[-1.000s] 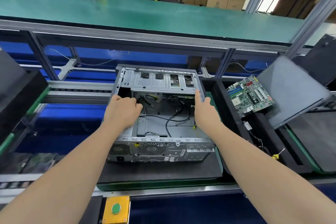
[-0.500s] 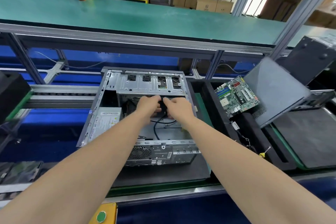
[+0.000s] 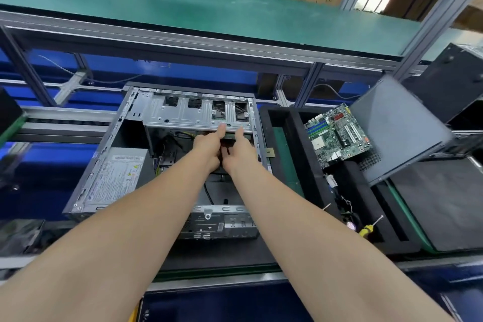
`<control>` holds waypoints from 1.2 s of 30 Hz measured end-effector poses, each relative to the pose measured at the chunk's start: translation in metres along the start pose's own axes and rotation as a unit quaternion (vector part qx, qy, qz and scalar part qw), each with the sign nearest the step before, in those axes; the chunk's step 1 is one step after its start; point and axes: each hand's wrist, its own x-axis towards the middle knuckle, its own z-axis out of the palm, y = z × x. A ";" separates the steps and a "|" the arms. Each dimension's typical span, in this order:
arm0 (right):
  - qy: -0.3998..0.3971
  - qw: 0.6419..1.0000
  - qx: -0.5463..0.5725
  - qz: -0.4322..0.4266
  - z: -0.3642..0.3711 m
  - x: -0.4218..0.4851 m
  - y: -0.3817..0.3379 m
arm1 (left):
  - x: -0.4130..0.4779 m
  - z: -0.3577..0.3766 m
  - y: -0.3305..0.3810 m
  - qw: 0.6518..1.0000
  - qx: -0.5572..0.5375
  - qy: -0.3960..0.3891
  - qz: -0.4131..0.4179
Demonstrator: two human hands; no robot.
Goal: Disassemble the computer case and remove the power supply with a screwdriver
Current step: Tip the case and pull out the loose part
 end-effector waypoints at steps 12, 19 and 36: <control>0.078 0.995 -0.059 0.021 -0.015 -0.042 0.020 | -0.043 -0.030 0.006 0.994 0.068 -0.030 -0.075; 0.057 0.992 -0.115 -0.014 -0.015 -0.079 0.019 | -0.053 -0.054 0.024 0.991 0.095 -0.045 -0.077; 0.153 0.956 -0.136 -0.212 -0.061 -0.061 -0.113 | -0.065 0.024 0.036 0.954 0.237 -0.180 0.017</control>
